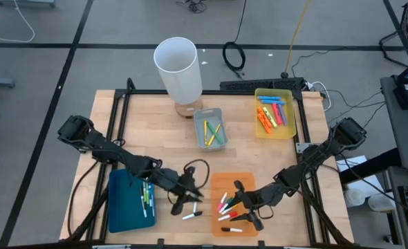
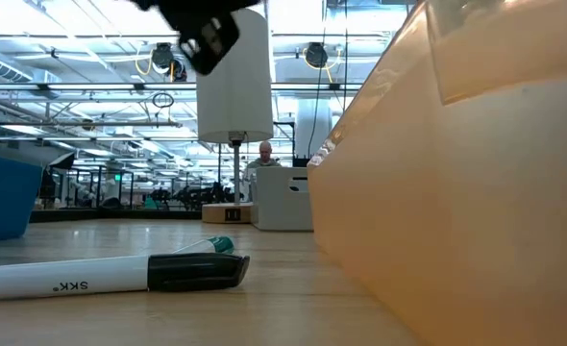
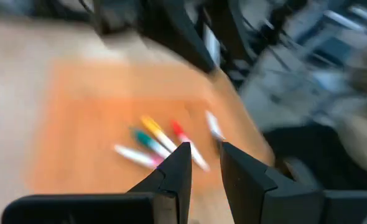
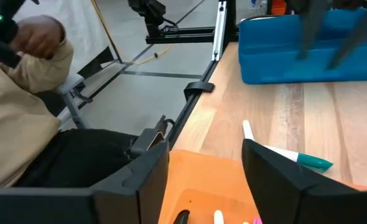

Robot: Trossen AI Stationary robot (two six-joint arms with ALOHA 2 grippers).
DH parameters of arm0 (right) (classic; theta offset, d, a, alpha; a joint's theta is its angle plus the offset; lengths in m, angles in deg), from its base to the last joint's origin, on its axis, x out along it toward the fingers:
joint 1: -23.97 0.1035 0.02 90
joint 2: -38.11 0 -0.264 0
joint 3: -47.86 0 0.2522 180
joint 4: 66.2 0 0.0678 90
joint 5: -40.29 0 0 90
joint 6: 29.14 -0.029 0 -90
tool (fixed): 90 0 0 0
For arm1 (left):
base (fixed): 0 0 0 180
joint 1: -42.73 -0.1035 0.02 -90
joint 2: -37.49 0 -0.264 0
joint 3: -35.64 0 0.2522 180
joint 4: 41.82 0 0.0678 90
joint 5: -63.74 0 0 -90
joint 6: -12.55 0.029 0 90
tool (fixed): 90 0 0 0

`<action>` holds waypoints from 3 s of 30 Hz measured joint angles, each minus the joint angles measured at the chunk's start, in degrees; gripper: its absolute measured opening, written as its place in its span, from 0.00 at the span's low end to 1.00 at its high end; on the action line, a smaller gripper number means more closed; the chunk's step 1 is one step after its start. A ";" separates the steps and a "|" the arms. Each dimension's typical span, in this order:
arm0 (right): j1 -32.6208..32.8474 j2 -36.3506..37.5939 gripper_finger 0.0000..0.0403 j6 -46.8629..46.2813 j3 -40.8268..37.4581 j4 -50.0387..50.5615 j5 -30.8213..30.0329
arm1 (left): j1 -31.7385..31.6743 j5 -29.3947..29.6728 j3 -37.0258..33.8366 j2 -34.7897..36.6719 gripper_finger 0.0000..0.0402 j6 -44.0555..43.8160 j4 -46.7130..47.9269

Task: Pick & Place Markers
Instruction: Put the small black highlighter pen in the orange bin

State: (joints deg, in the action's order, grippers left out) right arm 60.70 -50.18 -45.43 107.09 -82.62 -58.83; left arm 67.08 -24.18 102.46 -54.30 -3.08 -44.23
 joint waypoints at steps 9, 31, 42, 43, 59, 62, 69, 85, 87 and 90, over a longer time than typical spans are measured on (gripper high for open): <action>0.00 0.00 0.46 0.90 0.01 -0.02 0.00 | 5.17 8.03 -0.02 -4.71 0.22 0.48 9.22; -1.97 0.00 0.46 3.45 0.01 -1.30 0.06 | 18.78 14.55 6.04 -12.61 0.22 -19.62 17.33; -1.95 0.00 0.46 3.45 0.01 -1.70 0.02 | 18.76 15.09 38.97 -27.03 0.22 -16.96 62.44; -1.95 0.00 0.46 3.34 0.01 -1.60 0.02 | 18.35 15.28 40.38 -28.22 0.22 -18.93 66.41; -1.95 0.00 0.46 2.16 0.01 -1.13 0.22 | 14.82 9.93 34.32 -29.00 0.22 -31.77 64.30; -1.95 0.00 0.46 2.16 0.01 -1.26 0.22 | 14.22 9.71 32.80 -29.03 0.22 -32.96 60.04; -1.95 0.00 0.46 2.19 0.01 -1.24 0.22 | 14.28 8.24 32.24 -28.94 0.22 -32.37 59.12; -1.95 0.00 0.46 2.19 0.01 -1.28 0.20 | 13.91 -0.72 35.82 -28.41 0.22 -43.12 58.50; -1.95 0.00 0.46 2.19 0.01 -1.28 0.20 | 13.52 -0.58 36.33 -28.41 0.22 -45.21 58.68; -1.95 0.00 0.46 2.16 0.01 -1.29 0.19 | 12.98 -0.30 37.51 -28.41 0.22 -46.46 59.64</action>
State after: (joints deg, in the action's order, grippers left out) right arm 58.76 -50.18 -43.27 107.09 -83.91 -58.64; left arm 80.06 -24.48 139.97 -82.71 -49.54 15.41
